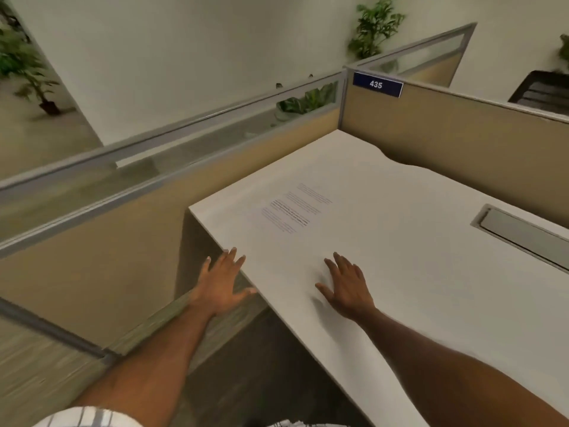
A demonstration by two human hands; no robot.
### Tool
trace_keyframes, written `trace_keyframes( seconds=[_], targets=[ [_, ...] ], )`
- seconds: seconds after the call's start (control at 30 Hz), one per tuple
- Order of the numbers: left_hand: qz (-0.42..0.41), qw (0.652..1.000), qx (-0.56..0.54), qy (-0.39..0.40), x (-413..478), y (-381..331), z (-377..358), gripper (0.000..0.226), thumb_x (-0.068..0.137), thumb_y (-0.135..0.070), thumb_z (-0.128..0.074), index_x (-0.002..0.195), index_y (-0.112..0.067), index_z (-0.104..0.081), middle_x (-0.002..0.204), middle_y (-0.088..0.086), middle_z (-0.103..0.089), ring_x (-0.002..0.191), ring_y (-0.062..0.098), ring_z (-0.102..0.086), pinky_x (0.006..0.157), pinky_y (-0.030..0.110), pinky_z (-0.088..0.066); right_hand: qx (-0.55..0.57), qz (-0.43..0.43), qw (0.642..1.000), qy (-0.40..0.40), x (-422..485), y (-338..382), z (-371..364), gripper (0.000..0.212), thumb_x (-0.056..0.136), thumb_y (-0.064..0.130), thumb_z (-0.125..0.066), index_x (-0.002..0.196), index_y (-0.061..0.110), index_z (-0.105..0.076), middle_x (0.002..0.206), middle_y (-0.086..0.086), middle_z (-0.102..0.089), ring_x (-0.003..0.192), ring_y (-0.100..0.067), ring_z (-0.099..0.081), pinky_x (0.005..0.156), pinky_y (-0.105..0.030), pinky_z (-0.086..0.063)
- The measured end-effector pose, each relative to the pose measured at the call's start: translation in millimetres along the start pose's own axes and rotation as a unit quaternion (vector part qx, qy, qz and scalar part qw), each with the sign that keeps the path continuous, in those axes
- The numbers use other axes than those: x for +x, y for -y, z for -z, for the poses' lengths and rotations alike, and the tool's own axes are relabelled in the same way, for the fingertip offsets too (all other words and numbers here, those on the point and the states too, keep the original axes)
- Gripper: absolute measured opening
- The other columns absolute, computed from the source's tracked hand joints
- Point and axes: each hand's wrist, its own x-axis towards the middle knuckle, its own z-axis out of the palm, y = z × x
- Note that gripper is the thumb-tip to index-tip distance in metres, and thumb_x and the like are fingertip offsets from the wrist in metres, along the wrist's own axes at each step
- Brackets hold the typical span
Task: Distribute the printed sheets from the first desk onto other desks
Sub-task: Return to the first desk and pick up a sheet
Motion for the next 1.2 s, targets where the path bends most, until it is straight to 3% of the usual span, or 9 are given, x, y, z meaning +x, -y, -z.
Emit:
trace_keyframes(
  seconds=[0.23,0.37,0.6,0.8,0.97,1.2],
  targets=[
    [-0.1,0.995,0.011,0.022,124,36,3,0.093,0.085,-0.082,-0.023,0.157,-0.027,-0.001,0.165,0.001,0.011,0.152,0.018,0.011,0.122,0.05,0.006,-0.001,-0.092,0.995,-0.032,64,17,1,0.072,0.097,0.061,-0.034,0.156,0.023,-0.016,0.166,-0.004,-0.004,0.152,-0.022,-0.004,0.124,-0.042,-0.004],
    [-0.161,0.987,0.006,0.016,189,61,6,0.095,0.083,-0.083,-0.02,0.157,-0.028,-0.003,0.166,-0.001,0.007,0.153,0.018,0.007,0.122,0.049,0.004,-0.003,-0.15,0.988,-0.039,89,36,-6,0.073,0.097,0.061,-0.035,0.156,0.024,-0.015,0.166,-0.003,-0.003,0.152,-0.02,-0.003,0.124,-0.041,-0.003],
    [-0.188,0.981,-0.025,0.051,266,93,8,0.086,0.09,-0.072,-0.037,0.157,-0.023,-0.014,0.166,0.002,-0.008,0.152,0.019,-0.006,0.122,0.048,-0.003,0.025,-0.201,0.979,-0.023,138,77,-11,0.078,0.097,0.06,-0.038,0.157,0.02,-0.01,0.166,-0.003,-0.001,0.153,-0.02,-0.002,0.123,-0.04,-0.004],
    [-0.122,0.982,-0.127,0.062,294,85,3,0.081,0.087,-0.058,-0.059,0.151,-0.017,-0.03,0.149,0.011,-0.04,0.136,0.031,-0.038,0.108,0.047,-0.032,0.043,-0.233,0.971,0.013,159,97,-24,0.082,0.096,0.061,-0.039,0.157,0.018,-0.007,0.166,-0.005,0.003,0.153,-0.022,0.001,0.123,-0.042,-0.006],
    [-0.081,0.976,-0.192,0.067,309,75,1,0.074,0.086,-0.049,-0.066,0.146,-0.017,-0.037,0.142,0.013,-0.045,0.131,0.034,-0.042,0.105,0.05,-0.037,0.044,-0.254,0.966,0.017,162,102,-30,0.079,0.096,0.059,-0.042,0.157,0.016,-0.013,0.166,-0.009,0.001,0.153,-0.026,-0.003,0.123,-0.043,-0.011],
    [0.005,0.949,-0.3,0.101,321,63,0,0.07,0.083,-0.053,-0.068,0.139,-0.018,-0.044,0.134,0.01,-0.059,0.126,0.034,-0.051,0.106,0.05,-0.04,0.03,-0.264,0.964,0.009,162,104,-37,0.077,0.095,0.057,-0.044,0.156,0.018,-0.017,0.166,-0.007,0.001,0.153,-0.025,-0.001,0.123,-0.043,-0.012]
  ],
)
